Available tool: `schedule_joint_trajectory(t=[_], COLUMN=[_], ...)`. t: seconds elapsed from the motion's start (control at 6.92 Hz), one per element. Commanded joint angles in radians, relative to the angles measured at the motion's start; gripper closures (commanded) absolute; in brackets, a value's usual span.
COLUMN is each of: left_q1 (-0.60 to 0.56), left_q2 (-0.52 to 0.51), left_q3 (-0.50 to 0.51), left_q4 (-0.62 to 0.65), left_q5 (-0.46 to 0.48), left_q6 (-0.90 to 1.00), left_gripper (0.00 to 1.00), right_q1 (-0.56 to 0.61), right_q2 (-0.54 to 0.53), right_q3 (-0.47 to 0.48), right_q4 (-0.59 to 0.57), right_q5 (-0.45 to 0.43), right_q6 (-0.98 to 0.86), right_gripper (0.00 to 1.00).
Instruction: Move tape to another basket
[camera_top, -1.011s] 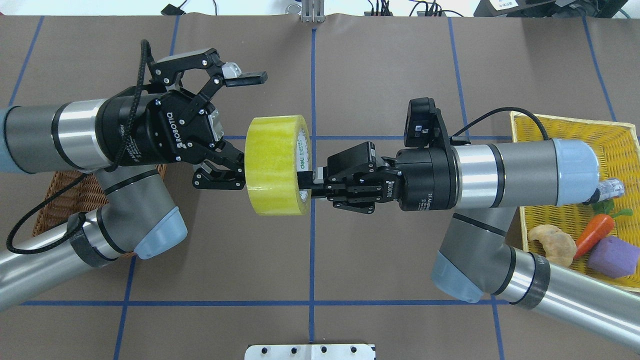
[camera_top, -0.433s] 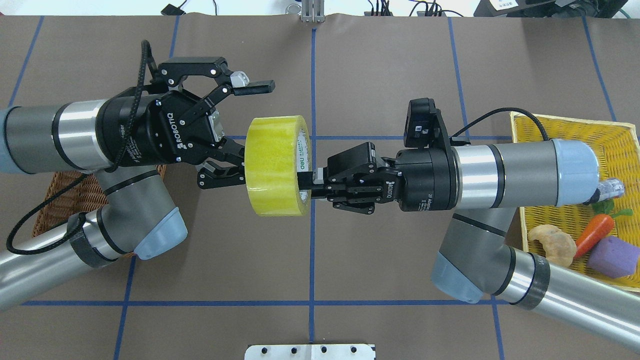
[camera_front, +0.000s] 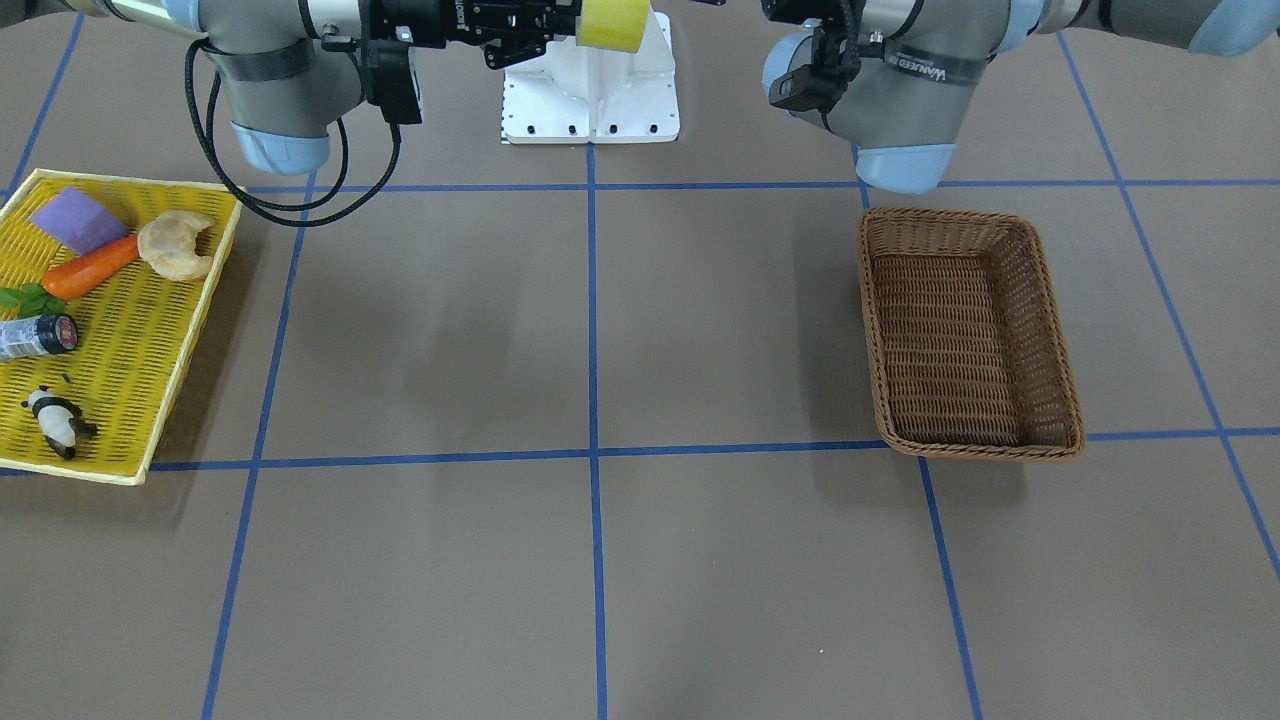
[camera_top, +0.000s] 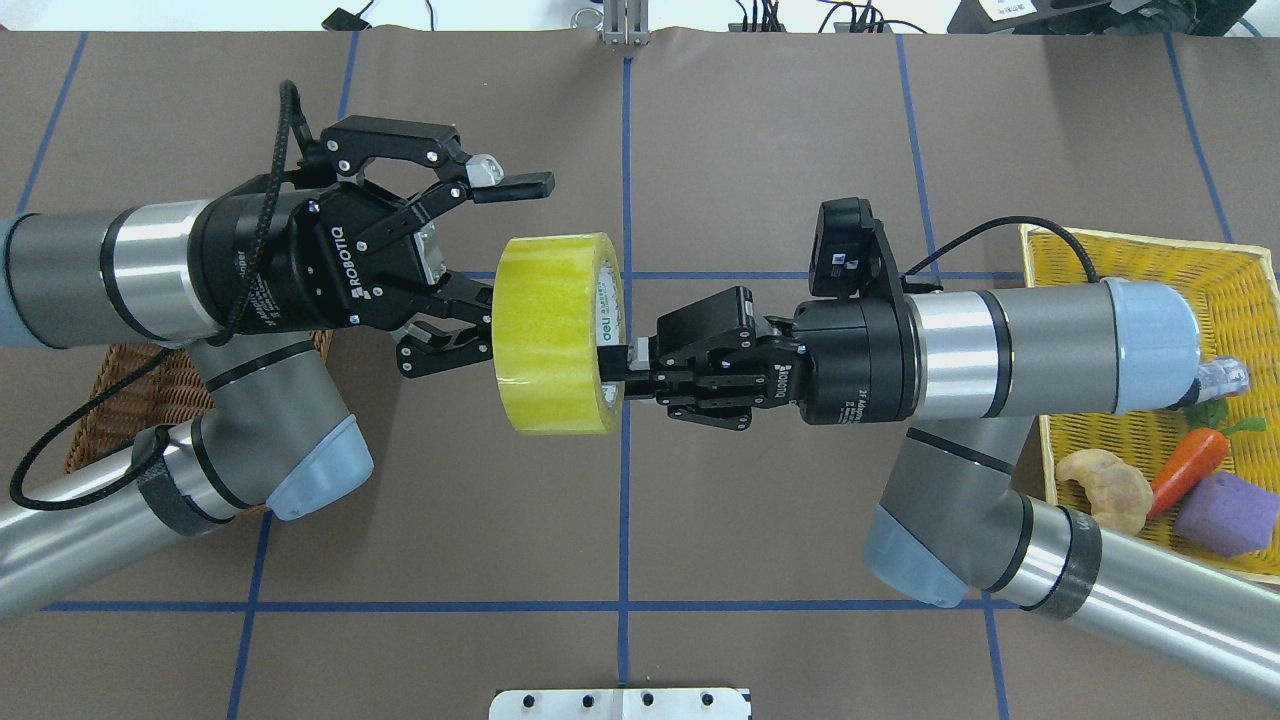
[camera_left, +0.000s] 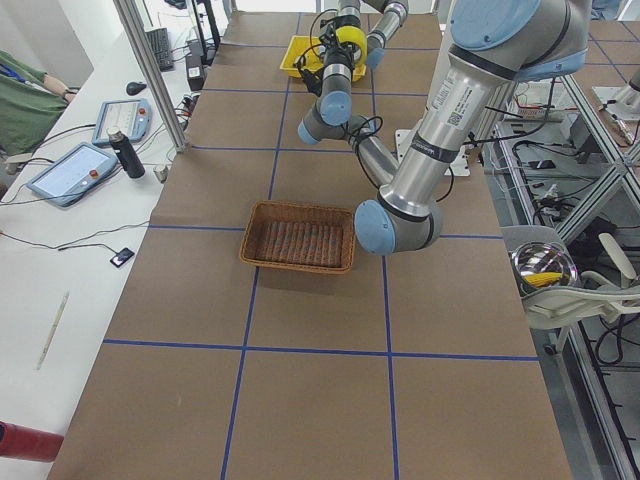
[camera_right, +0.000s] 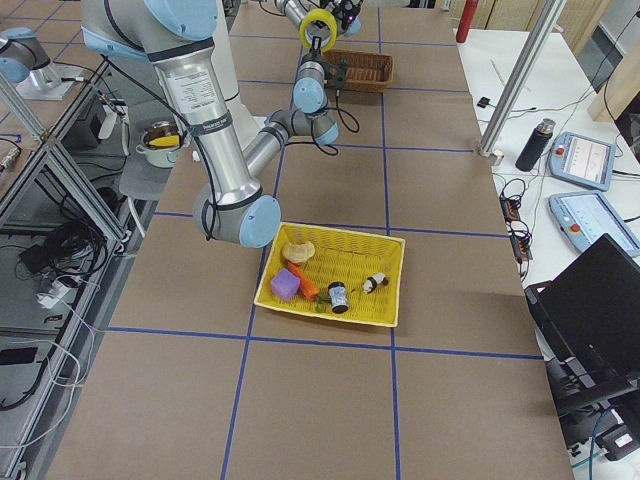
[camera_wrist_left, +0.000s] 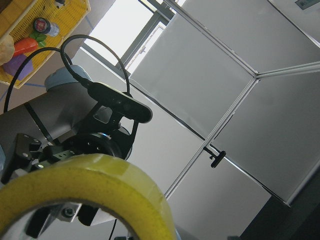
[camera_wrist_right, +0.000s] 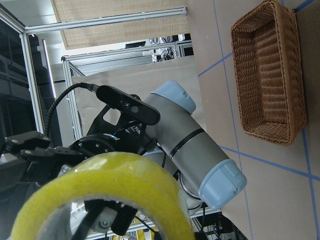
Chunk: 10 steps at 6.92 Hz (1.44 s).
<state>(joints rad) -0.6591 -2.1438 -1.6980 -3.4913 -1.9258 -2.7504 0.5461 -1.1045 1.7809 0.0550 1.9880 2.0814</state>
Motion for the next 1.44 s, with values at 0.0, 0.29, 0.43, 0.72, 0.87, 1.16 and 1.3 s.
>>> schedule_joint_trajectory(t=[0.0, 0.29, 0.43, 0.72, 0.87, 1.16, 1.3], left_q1=[0.001, 0.001, 0.003, 0.003, 0.003, 0.001, 0.003], left_q2=[0.004, 0.004, 0.004, 0.005, 0.005, 0.013, 0.034], left_q3=[-0.008, -0.008, -0.009, -0.009, -0.011, -0.018, -0.041], left_q4=[0.000, 0.000, 0.000, 0.000, 0.000, 0.001, 0.005], left_q5=[0.001, 0.001, 0.001, 0.001, -0.001, -0.002, -0.007], left_q6=[0.000, 0.000, 0.000, -0.002, -0.003, -0.008, -0.012], left_gripper=[0.49, 0.56, 0.60, 0.84, 0.96, 1.00, 1.00], right_q1=[0.000, 0.000, -0.002, -0.002, -0.002, 0.009, 0.026], right_q2=[-0.003, -0.002, -0.002, -0.002, -0.003, -0.017, -0.040], right_q3=[-0.001, 0.000, 0.000, 0.002, 0.003, 0.009, 0.014], right_q4=[0.003, 0.002, 0.002, 0.000, 0.000, -0.006, 0.000], right_q5=[0.000, -0.001, -0.001, -0.001, -0.001, 0.009, 0.027], right_q6=[0.002, 0.003, 0.003, 0.006, 0.008, 0.005, 0.005], right_gripper=[0.63, 0.35, 0.18, 0.01, 0.01, 0.01, 0.01])
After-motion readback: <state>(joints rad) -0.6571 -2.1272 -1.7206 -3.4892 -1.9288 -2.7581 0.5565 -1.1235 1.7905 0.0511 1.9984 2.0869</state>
